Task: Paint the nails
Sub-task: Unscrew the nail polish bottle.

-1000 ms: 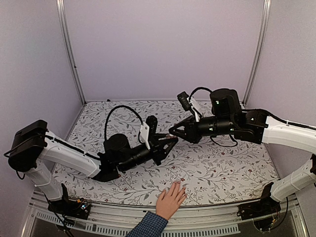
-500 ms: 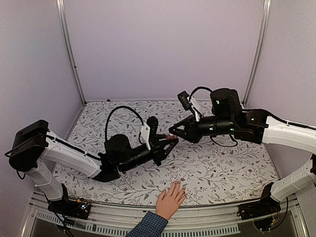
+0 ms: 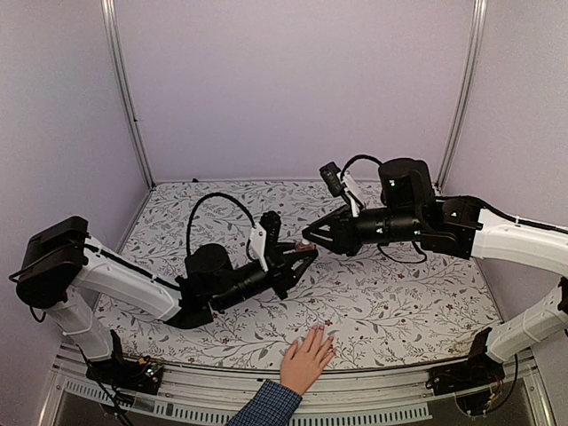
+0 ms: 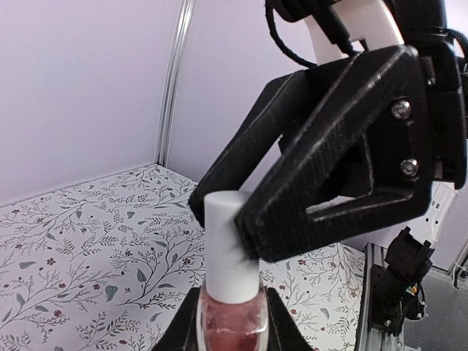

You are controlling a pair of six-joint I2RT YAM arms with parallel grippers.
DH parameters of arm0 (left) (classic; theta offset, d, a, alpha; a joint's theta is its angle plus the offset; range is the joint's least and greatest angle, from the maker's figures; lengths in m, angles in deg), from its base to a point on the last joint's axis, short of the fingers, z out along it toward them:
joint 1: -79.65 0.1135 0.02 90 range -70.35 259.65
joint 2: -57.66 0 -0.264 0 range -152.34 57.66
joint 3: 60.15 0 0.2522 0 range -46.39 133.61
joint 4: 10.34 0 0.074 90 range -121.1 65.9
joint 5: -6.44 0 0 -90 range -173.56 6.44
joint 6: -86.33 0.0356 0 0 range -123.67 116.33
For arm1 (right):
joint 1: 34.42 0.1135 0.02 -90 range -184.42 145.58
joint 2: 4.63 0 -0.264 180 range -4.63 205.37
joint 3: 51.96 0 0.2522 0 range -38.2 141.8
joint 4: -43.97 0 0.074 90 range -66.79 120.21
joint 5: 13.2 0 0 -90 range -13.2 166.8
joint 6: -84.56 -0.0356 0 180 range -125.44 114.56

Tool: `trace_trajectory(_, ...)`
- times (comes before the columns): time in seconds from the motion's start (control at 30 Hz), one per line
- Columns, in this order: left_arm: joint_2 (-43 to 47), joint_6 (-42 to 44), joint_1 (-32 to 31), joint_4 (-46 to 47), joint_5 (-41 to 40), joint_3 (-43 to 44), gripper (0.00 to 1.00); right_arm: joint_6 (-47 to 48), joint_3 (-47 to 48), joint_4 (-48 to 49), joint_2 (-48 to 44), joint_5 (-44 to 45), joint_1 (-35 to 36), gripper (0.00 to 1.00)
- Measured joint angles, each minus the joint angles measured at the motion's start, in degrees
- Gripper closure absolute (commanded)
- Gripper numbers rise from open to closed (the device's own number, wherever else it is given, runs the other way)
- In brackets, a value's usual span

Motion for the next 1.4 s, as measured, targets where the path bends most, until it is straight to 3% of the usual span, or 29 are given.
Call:
trace_trajectory(0.33, 0.0, 0.8, 0.0, 0.0, -0.4, 0.0, 1.0, -1.0, 0.0, 0.0, 0.2, 0.0, 0.0, 0.77)
trace_trajectory(0.57, 0.0, 0.9, 0.0, -0.5, -0.8, 0.0, 1.0, -0.9, 0.0, 0.2, 0.4, 0.0, 0.0, 1.0)
trace_trajectory(0.8, 1.6, 0.9, 0.2, -1.9, 0.5, -0.2, 1.0, -0.1, 0.0, 1.0, 0.4, -0.8, 0.0, 1.0)
trace_trajectory(1.13, 3.8, 0.9, 2.3, 0.3, 13.1, -1.0, 1.0, 2.9, -0.5, 2.1, -2.2, -5.8, 0.0, 1.0)
trace_trajectory(1.4, 6.4, 0.8, 2.4, 2.2, 24.9, -1.1, 1.0, 8.1, -1.6, 4.3, -5.4, -16.4, 0.0, 1.0)
